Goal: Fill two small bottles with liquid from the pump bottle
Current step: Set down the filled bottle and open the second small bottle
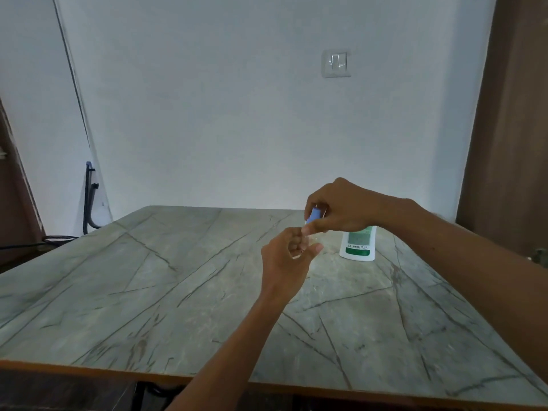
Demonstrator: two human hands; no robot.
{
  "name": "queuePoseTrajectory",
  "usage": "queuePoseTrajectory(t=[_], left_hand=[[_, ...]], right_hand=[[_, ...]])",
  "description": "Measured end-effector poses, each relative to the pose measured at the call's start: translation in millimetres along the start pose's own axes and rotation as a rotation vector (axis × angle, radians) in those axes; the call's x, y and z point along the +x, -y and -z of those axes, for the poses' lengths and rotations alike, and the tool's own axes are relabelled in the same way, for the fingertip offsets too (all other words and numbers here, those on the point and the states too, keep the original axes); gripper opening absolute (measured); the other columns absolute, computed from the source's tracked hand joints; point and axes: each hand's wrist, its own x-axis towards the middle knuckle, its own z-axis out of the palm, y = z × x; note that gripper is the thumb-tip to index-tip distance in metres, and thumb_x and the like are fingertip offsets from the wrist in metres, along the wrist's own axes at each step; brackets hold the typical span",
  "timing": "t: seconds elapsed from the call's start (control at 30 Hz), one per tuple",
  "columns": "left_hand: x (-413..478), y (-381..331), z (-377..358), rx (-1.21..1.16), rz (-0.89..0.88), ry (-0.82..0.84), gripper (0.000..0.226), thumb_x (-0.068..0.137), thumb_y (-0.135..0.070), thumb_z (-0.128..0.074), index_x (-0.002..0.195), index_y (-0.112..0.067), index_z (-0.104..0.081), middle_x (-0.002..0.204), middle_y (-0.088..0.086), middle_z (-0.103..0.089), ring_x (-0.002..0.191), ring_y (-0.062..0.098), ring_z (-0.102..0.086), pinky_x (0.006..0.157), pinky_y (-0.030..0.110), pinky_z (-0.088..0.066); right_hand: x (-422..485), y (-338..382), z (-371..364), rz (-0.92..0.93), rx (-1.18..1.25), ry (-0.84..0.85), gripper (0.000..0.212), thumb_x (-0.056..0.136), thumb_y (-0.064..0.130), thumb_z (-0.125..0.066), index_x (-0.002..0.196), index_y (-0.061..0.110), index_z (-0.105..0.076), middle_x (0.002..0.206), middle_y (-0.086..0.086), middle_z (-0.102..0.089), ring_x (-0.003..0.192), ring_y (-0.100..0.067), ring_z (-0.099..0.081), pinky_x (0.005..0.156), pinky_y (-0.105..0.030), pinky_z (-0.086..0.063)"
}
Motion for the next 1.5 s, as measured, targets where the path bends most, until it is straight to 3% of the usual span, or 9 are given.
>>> queuePoseTrajectory(t=[0.13,0.27,0.37,0.5,0.67,0.93,1.13,1.33,1.5], left_hand=[[-0.4,2.4,1.2,-0.021,0.013,0.011,0.032,0.075,-0.031,-0.08,0.102,-0.019,-0.067,0.082,-0.019,-0.064,0.074,-0.007,-0.062,0.067,0.003,-0.047],[-2.2,8.3,4.1,-0.034,0.027,0.026,0.039,0.076,-0.03,-0.08,0.109,-0.016,-0.067,0.093,-0.012,-0.068,0.079,-0.002,-0.064,0.074,0.008,-0.051],[-2.4,11.0,5.6,0.005,0.036,0.03,0.042,0.077,-0.035,-0.078,0.112,-0.018,-0.065,0.097,-0.014,-0.065,0.078,-0.006,-0.061,0.068,-0.001,-0.044],[-2.3,11.2,5.9,0.022,0.046,0.032,0.042,0.076,-0.034,-0.079,0.111,-0.018,-0.065,0.092,-0.017,-0.063,0.076,-0.007,-0.06,0.064,-0.002,-0.042],[-0.9,11.4,6.5,0.046,0.045,0.042,0.043,0.076,-0.037,-0.077,0.113,-0.019,-0.064,0.094,-0.017,-0.062,0.077,-0.006,-0.059,0.063,-0.003,-0.041],[-2.4,22.3,15.9,0.026,0.081,0.043,0.038,0.075,-0.035,-0.079,0.107,-0.021,-0.065,0.09,-0.017,-0.066,0.082,-0.004,-0.063,0.066,0.0,-0.044],[-1.1,37.6,29.0,0.016,0.137,0.019,0.037,0.076,-0.037,-0.079,0.106,-0.025,-0.062,0.09,-0.017,-0.067,0.085,-0.004,-0.063,0.07,0.006,-0.047],[2.6,47.8,34.3,0.053,0.152,0.023,0.036,0.077,-0.037,-0.078,0.107,-0.023,-0.063,0.093,-0.015,-0.069,0.086,-0.002,-0.064,0.078,0.014,-0.052],[2.4,51.8,34.5,0.07,0.126,0.046,0.032,0.079,-0.036,-0.076,0.105,-0.025,-0.062,0.09,-0.017,-0.067,0.084,-0.005,-0.063,0.068,0.004,-0.047]], right_hand=[[-1.0,-0.4,-0.3,-0.015,0.11,-0.065,0.028,0.08,0.033,-0.077,0.103,0.022,-0.067,0.081,0.01,-0.069,0.076,-0.004,-0.064,0.067,-0.014,-0.046],[-4.8,-0.1,4.4,-0.039,0.188,-0.15,0.026,0.08,0.03,-0.076,0.103,0.022,-0.066,0.083,0.012,-0.071,0.078,-0.001,-0.064,0.064,-0.007,-0.043],[-8.0,0.8,6.7,-0.019,0.239,-0.209,0.024,0.077,0.033,-0.079,0.096,0.026,-0.066,0.079,0.014,-0.071,0.073,0.004,-0.063,0.063,-0.005,-0.044],[-11.2,1.3,5.8,0.001,0.202,-0.234,0.023,0.077,0.031,-0.08,0.095,0.024,-0.067,0.078,0.01,-0.072,0.069,0.0,-0.064,0.064,-0.014,-0.049],[-16.6,-0.2,6.7,-0.005,0.237,-0.255,0.025,0.076,0.028,-0.08,0.097,0.021,-0.068,0.078,0.011,-0.073,0.07,0.0,-0.065,0.065,-0.009,-0.048],[-33.9,-19.0,13.1,-0.081,0.309,-0.389,0.022,0.079,0.034,-0.077,0.097,0.023,-0.069,0.09,0.008,-0.073,0.079,-0.007,-0.069,0.077,-0.03,-0.057],[-48.6,-43.3,0.9,-0.276,0.411,-0.461,0.013,0.082,0.028,-0.075,0.094,0.027,-0.069,0.095,0.012,-0.071,0.087,-0.006,-0.068,0.072,-0.019,-0.049],[-46.3,-68.1,-42.6,-0.357,0.334,-0.367,0.017,0.083,0.02,-0.075,0.097,0.023,-0.067,0.101,0.006,-0.068,0.09,-0.011,-0.063,0.064,-0.009,-0.041],[-26.6,-75.2,-90.0,-0.379,0.315,-0.356,0.019,0.083,0.012,-0.074,0.101,0.014,-0.068,0.092,0.003,-0.065,0.077,-0.001,-0.054,0.063,0.002,-0.039]])
